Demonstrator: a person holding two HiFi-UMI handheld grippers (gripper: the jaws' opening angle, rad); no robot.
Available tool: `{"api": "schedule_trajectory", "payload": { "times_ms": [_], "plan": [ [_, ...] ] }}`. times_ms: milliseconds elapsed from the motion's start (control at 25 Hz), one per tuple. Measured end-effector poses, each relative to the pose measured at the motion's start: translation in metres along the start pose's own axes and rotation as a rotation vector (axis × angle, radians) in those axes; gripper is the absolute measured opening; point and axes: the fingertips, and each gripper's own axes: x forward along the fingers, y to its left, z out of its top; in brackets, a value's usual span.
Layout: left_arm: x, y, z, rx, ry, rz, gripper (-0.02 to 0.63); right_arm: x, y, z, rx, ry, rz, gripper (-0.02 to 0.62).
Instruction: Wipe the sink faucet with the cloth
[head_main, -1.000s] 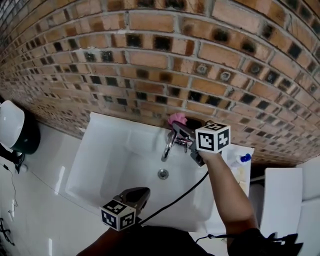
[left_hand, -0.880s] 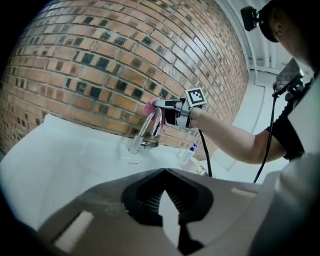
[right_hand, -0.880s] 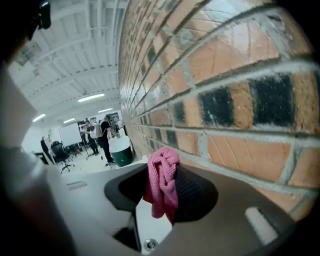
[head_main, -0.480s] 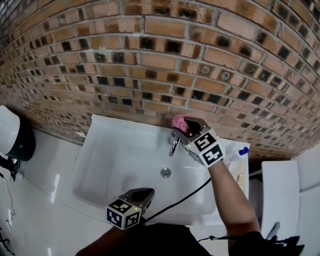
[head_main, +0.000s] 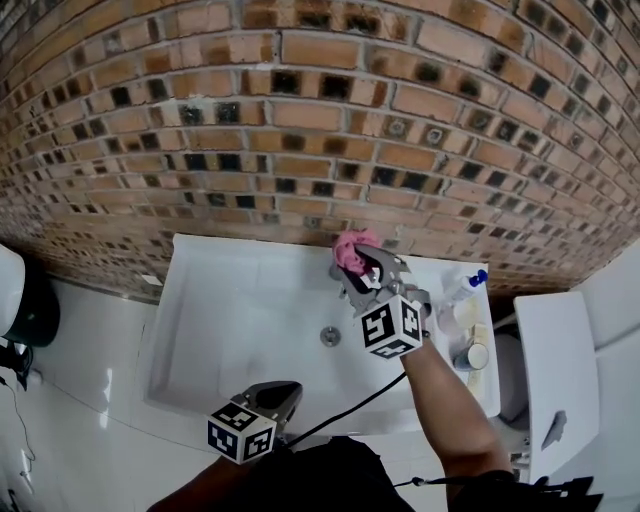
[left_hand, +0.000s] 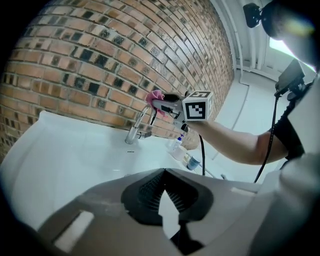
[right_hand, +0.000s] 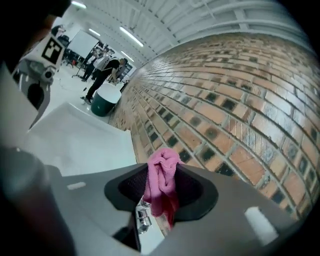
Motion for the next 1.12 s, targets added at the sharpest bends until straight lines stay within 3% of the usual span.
{"api": "schedule_trajectory", "payload": {
  "times_ms": [240, 1120],
  "plan": [
    [-0.017, 0.007, -0.012, 0.017, 0.027, -0.017, 0.005, -0.011, 0.022, 0.001, -0.040, 0.009, -0.088, 0.143],
    [-0.065, 0.027, -0.029, 0.074, 0.048, -0.038, 0.005, -0.030, 0.084, -0.021, 0.065, 0.100, -0.150, 0.143]
  ]
}}
